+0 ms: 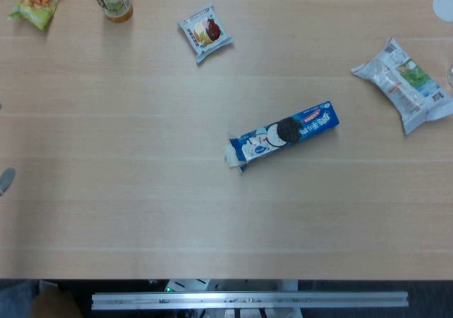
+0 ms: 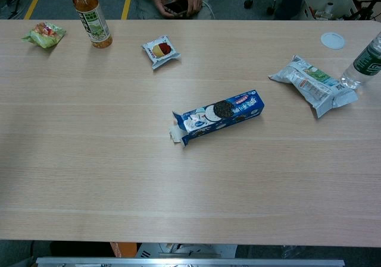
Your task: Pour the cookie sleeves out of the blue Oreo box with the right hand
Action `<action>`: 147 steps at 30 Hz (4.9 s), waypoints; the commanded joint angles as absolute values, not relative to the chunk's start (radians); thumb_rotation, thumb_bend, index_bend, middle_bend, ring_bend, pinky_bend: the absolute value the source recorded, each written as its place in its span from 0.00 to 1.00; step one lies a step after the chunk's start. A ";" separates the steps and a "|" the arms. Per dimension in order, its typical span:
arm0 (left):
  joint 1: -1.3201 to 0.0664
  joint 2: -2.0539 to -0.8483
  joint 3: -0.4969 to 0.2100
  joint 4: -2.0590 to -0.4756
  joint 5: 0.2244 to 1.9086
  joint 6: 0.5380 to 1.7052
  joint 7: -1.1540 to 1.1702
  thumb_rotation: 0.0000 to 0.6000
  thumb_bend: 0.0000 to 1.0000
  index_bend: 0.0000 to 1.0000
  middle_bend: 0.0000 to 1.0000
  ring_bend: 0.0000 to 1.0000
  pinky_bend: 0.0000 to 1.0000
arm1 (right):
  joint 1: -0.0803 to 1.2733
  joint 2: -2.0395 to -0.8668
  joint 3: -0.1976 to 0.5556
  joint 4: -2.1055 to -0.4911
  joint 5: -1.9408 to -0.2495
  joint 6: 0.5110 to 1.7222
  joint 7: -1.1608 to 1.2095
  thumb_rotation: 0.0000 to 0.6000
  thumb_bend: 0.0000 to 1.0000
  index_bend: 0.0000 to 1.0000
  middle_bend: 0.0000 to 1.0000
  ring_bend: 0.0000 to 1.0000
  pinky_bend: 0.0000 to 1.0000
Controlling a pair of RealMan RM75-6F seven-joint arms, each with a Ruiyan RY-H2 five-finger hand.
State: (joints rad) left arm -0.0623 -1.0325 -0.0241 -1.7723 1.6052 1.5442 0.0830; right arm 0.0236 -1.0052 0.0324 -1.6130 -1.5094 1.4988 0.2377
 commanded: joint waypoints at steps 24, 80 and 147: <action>-0.054 -1.025 -0.013 -1.779 1.596 1.546 0.093 1.00 0.20 0.13 0.11 0.12 0.06 | 0.270 -0.934 0.097 -1.738 -1.612 1.252 0.127 1.00 0.11 0.05 0.19 0.19 0.44; -0.020 -1.042 0.005 -1.719 1.582 1.563 0.010 1.00 0.20 0.13 0.11 0.12 0.06 | 0.828 -1.639 0.049 -1.342 -1.040 0.748 -0.708 1.00 0.00 0.11 0.20 0.11 0.30; -0.012 -1.065 -0.001 -1.677 1.570 1.560 -0.029 1.00 0.20 0.13 0.11 0.12 0.06 | 0.787 -1.134 0.050 -1.712 -1.137 0.956 -0.547 1.00 0.06 0.47 0.42 0.37 0.54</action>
State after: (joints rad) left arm -0.0116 -1.0642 -0.0008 -1.6765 1.5691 1.5605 -0.0300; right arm 0.8064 -1.1393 0.0530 -1.7080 -1.1101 0.9412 -0.5798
